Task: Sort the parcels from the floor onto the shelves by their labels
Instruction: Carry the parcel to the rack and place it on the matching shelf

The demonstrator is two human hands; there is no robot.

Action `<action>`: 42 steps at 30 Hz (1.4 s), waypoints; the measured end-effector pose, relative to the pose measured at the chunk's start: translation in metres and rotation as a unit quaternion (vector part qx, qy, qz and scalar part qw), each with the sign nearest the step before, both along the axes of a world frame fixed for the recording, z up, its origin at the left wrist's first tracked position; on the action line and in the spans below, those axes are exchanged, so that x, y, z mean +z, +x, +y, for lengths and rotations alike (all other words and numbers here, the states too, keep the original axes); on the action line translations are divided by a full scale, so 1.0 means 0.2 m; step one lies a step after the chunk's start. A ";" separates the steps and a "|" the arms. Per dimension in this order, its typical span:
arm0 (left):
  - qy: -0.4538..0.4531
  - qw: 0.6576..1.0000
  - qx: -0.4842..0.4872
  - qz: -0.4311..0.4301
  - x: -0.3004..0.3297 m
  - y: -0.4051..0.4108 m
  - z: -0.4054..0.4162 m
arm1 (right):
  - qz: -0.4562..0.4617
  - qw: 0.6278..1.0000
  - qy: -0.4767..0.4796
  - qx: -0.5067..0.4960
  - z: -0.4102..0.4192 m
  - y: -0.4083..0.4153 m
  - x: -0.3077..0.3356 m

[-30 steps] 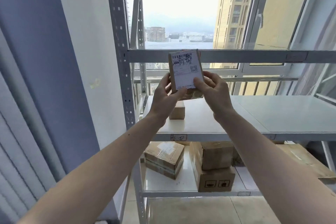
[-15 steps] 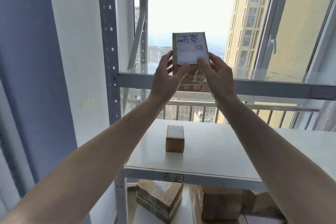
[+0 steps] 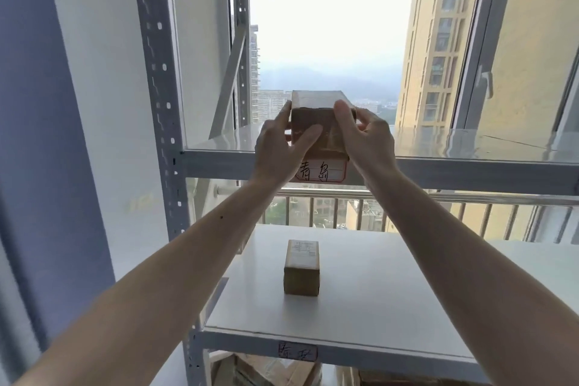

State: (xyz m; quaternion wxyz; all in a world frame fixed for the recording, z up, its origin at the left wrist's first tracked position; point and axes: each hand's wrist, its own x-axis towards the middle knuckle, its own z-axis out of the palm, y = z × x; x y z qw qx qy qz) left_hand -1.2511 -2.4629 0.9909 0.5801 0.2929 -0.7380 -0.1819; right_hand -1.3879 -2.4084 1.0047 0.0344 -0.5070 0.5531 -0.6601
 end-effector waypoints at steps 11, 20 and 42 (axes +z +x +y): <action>0.018 0.997 0.014 -0.073 0.00 0.01 -0.05 | 0.148 0.989 0.010 0.001 -0.03 -0.10 -0.04; 0.022 0.998 0.001 -0.057 -0.01 0.06 -0.08 | 0.178 0.984 0.017 -0.007 -0.02 -0.12 -0.06; 0.045 0.986 0.059 -0.152 0.14 -0.02 -0.27 | 0.204 0.974 0.083 -0.049 -0.20 -0.19 0.09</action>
